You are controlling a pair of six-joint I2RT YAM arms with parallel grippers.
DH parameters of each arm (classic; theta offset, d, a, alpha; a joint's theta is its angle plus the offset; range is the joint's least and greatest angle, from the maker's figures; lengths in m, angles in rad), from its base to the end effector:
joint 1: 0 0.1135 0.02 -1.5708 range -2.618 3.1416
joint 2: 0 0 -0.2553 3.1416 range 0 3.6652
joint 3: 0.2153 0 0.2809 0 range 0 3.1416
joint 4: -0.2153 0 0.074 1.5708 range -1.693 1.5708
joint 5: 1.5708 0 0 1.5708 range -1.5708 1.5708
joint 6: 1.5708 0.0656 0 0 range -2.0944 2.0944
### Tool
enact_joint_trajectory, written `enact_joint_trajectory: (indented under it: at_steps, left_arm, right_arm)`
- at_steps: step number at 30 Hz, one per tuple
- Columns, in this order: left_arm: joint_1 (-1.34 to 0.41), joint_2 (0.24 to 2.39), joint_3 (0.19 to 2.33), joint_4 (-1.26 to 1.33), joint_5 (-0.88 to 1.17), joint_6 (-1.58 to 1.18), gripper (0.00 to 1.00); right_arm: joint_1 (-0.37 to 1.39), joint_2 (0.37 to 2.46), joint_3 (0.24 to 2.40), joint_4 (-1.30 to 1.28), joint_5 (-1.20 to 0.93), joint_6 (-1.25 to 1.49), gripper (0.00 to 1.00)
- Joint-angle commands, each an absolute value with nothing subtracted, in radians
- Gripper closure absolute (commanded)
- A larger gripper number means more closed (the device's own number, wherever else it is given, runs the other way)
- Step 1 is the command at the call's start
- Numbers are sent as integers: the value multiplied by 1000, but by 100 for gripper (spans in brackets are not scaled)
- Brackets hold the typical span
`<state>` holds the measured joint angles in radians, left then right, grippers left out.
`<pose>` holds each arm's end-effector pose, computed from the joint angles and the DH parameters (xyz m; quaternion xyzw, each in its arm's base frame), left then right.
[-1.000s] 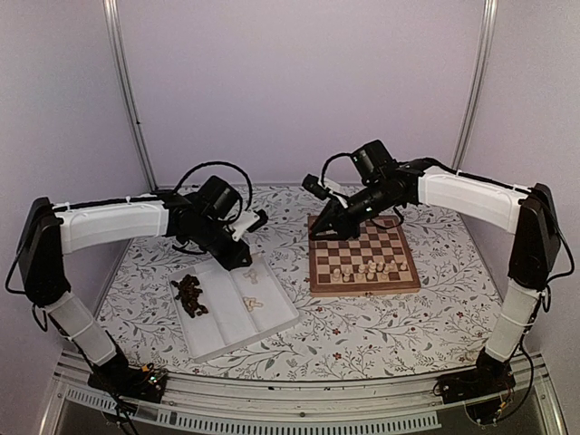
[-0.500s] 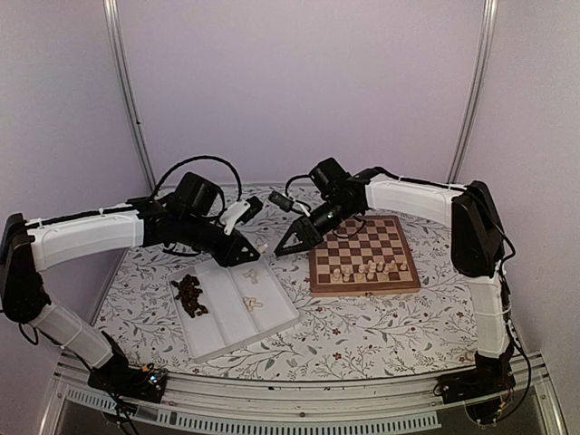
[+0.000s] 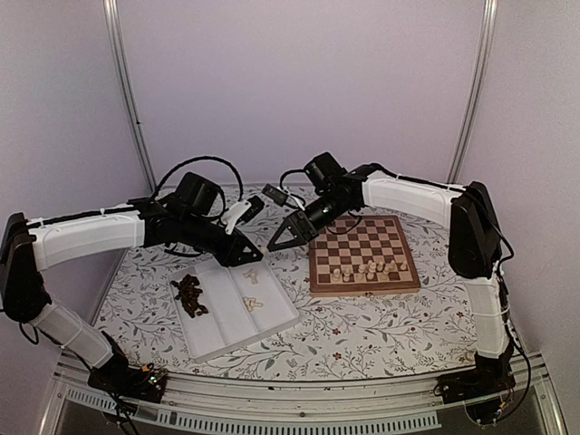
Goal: Set up the chess pieces on the board
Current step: Pick up the chess piece from the storage box.
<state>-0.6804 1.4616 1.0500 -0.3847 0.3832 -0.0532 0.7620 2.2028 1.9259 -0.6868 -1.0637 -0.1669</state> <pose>0.2659 -0.2468 0.2161 0.3488 0.8425 -0.2976 0.2828 0.3305 0.3947 0.2153 -0.5039 0.6674 0.5382 0.1044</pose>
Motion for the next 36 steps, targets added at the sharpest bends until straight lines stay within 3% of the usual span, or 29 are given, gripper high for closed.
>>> enact_joint_trajectory:
  at_steps: [1,6,11,16,22,26,36]
  left_arm:
    - [-669,1475,1047,-362,411,-61,83]
    - [-669,1484,1049,-361,424,-63,83]
    - [-669,1490,1050,-358,421,-66,82]
    - [-670,1491,1036,-360,398,-57,60]
    - [-670,1505,1016,-374,349,-27,54]
    - [-670,1527,1019,-372,349,-16,59]
    - [-670,1543,1042,-341,412,-8,89]
  right_arm:
    - [775,2239,1975,-673,-1037,-145,65]
    - [776,2246,1976,-666,-998,-122,72]
    - [776,2244,1973,-666,-971,-118,88]
    - [776,2237,1971,-666,-971,-122,93]
    - [775,2232,1967,-671,-978,-127,93]
    - [776,2233,1965,-670,-996,-127,94]
    - [775,2228,1956,-675,-986,-132,94]
